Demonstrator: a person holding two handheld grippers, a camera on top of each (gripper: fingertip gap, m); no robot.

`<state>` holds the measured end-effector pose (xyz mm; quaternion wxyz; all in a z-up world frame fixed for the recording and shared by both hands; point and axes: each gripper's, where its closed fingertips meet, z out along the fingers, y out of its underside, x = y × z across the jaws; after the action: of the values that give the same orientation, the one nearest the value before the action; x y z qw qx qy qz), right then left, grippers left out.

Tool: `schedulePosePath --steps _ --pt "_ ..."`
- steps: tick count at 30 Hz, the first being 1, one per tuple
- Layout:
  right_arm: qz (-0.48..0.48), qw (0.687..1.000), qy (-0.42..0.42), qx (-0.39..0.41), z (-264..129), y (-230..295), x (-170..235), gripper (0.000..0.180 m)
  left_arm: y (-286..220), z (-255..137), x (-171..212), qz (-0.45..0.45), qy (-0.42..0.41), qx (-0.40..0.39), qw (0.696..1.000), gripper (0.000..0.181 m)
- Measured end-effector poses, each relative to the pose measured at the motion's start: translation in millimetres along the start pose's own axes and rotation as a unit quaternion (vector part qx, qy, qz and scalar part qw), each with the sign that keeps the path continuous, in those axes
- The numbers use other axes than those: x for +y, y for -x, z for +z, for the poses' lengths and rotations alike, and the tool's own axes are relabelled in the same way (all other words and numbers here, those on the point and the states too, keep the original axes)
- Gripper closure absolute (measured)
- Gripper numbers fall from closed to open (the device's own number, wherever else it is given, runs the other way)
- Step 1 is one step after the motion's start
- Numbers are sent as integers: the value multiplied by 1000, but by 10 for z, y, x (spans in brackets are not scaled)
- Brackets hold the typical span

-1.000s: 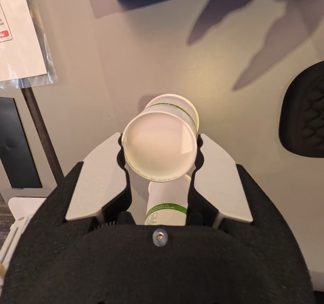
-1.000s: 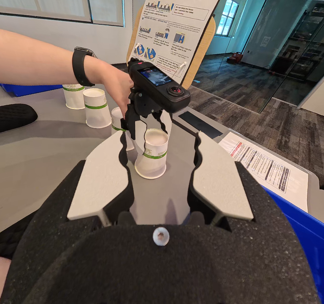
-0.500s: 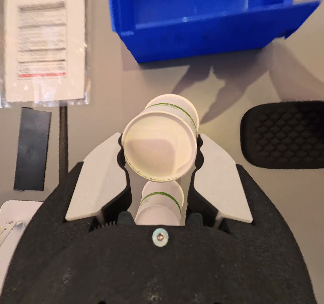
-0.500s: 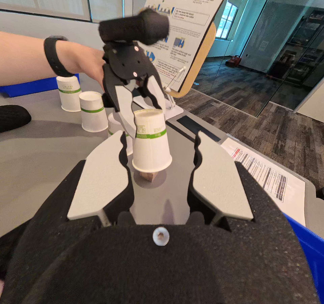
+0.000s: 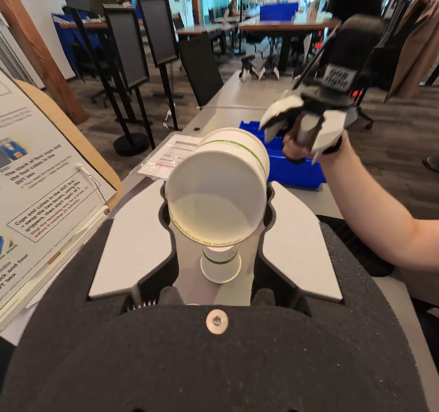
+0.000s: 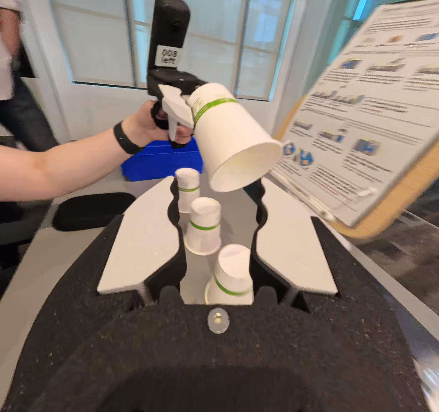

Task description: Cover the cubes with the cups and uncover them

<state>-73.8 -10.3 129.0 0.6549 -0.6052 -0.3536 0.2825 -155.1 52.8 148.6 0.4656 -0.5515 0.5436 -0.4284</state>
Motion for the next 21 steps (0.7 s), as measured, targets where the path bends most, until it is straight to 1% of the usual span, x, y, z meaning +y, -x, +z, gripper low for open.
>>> schedulePosePath --steps 4,6,9,10,11,15,18,20,21 --pt "33 991 -51 -116 514 379 -103 125 -125 -240 -65 8 -28 6 1000 103" --pt "40 985 -79 -148 664 516 -171 128 -190 -296 -86 18 -35 9 999 103" --pt "41 978 -107 -174 768 631 -224 162 -280 -335 -82 18 -40 23 999 103" --pt "42 976 -116 -177 778 641 -240 173 -302 -343 -70 14 -41 29 999 103" --pt "44 975 -126 -178 778 644 -260 176 -312 -354 -58 8 -44 31 999 103" --pt "49 978 -101 -174 815 631 -179 179 -267 -427 29 -2 -50 9 999 103" --pt "45 982 -89 -163 735 611 -210 180 -236 -565 42 -16 -79 2 997 103" --pt "31 989 -53 -137 607 574 -216 180 -194 -693 53 -29 -101 -7 994 109" --pt "17 993 -27 -113 513 531 -200 180 -162 -758 77 -31 -108 -14 994 116"
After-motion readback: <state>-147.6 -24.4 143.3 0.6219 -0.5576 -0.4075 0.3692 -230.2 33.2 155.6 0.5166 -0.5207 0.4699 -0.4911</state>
